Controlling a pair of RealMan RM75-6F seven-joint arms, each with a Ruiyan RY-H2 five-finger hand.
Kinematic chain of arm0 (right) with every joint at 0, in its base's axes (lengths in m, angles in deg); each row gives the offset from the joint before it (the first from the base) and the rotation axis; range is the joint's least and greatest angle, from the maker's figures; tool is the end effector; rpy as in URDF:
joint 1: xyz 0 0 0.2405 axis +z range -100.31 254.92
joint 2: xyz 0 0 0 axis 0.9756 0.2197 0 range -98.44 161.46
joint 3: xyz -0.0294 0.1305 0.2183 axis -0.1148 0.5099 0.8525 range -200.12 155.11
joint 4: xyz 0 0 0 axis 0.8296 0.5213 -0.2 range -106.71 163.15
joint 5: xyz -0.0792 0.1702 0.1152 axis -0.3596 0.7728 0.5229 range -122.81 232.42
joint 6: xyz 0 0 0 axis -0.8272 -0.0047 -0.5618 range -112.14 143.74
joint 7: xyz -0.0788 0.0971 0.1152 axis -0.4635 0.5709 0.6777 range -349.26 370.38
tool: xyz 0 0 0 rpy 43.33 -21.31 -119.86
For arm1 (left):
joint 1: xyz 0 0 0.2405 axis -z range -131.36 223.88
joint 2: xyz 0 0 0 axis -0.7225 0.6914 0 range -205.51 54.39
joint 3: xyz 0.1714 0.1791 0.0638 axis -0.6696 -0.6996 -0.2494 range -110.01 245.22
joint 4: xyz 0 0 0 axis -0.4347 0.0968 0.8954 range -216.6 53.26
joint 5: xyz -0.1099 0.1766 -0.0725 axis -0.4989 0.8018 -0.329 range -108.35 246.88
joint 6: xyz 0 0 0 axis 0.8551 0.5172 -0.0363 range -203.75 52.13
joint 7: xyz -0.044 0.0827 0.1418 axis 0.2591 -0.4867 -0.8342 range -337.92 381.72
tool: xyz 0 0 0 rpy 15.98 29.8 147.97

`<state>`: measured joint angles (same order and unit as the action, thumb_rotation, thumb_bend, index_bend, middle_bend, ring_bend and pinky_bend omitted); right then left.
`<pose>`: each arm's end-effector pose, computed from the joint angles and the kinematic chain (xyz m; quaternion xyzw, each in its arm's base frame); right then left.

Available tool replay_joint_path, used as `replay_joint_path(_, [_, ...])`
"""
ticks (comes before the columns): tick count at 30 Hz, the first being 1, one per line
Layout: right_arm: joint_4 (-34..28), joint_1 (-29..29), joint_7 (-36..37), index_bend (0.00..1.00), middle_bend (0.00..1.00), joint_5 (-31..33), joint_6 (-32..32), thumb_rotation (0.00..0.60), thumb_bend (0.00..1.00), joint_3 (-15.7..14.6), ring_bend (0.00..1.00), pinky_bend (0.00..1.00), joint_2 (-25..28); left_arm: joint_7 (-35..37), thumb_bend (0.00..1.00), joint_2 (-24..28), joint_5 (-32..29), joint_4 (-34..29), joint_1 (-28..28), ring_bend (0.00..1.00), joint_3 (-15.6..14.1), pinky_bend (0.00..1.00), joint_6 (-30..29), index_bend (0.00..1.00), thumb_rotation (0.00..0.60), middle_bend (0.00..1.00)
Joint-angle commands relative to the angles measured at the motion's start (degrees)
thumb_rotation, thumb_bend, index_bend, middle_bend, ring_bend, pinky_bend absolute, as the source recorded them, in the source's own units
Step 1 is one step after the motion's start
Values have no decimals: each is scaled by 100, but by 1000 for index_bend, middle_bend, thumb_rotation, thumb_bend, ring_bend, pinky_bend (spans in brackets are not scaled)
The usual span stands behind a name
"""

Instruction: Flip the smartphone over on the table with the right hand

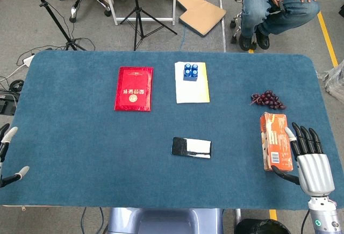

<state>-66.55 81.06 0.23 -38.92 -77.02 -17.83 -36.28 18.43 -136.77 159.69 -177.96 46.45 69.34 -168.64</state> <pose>-0.2718 -0.2043 0.1453 0.6023 -0.2932 0.4353 0.6014 -0.3012 0.1770 0.1721 -0.5865 -0.3486 -0.4007 0.6115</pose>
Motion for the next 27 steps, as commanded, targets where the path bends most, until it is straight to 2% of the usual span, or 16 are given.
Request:
replay_joint_path(1, [0,3,11,51,0,6,11,600,0,-1,0,0,9,-11,0,-5,-14,7,7,0,-11,0,36,0,600,0])
replay_joint_path(9, [79,84,-43,50,0,38,244,600,0,-59,0,0,-78,8,0,4,-36,-29,52,0,-4,0,123,0,600,0])
replay_joint_path(14, [137,306,-40,50,0,13,692,600,0,-143,0,0,-259,-64,0,-32,-84,-29,120,0,-19,0,292,0,600,0])
replay_joint_path(18, [145,761,353,56,0,-96,1307,600,0,-114,0,0,-442,-157,0,-67,-126,-45,157,0,-4,0,358,0,600,0])
replay_joint_path(21, [187,1403,741,63,15,-53,2284,600,5,-49,0,0,-612,-267,0,-102,-151,-115,185,0,16,0,387,0,600,0])
replay_joint_path(27, [381,2281,749,89,60,180,3368,600,130,222,0,0,-1157,-417,0,-137,-351,-175,264,0,94,0,534,0,600,0])
